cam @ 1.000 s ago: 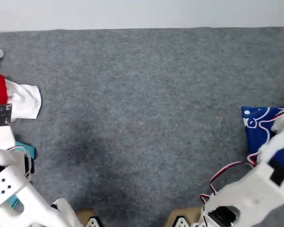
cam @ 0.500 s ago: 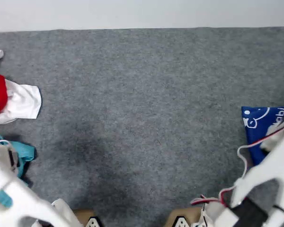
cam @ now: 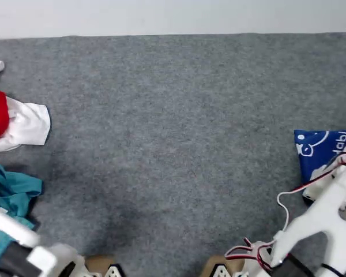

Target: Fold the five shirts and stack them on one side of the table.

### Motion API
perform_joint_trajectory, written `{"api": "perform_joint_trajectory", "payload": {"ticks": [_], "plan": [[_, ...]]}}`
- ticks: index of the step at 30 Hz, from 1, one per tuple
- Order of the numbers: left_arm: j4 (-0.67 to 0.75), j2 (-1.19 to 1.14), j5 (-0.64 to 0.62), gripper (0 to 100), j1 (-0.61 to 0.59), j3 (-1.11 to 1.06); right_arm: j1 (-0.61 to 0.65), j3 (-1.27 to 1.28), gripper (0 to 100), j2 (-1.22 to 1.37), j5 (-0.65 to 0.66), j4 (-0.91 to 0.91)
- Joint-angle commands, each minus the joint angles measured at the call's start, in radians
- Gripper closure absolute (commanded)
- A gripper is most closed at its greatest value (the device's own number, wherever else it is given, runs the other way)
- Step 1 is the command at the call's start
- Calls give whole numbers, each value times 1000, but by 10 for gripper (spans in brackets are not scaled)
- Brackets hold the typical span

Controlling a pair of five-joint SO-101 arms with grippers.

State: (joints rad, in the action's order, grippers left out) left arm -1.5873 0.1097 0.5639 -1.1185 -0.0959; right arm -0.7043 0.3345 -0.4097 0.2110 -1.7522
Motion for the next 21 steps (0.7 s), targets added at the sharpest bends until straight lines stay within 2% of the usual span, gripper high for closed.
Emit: {"api": "perform_joint_trajectory", "payload": {"ticks": [1, 4, 6, 10, 14, 17, 21], "plan": [[75, -94, 9, 741, -3, 71, -16, 2, 983, -44, 9, -39], [143, -210, 9, 745, 26, 74, -16, 2, 985, -44, 9, -41], [152, -267, 9, 788, 49, 81, -16, 6, 986, -44, 9, -41], [124, -295, 8, 1000, 137, 111, -16, 6, 987, -44, 8, -42], [11, -229, -6, 999, 253, 197, -16, 6, 987, -44, 9, -41], [-57, -129, -89, 998, 364, 320, -16, 6, 987, -44, 9, -41], [-110, 3, -189, 998, 595, 506, -16, 6, 987, -44, 9, -41]]}}
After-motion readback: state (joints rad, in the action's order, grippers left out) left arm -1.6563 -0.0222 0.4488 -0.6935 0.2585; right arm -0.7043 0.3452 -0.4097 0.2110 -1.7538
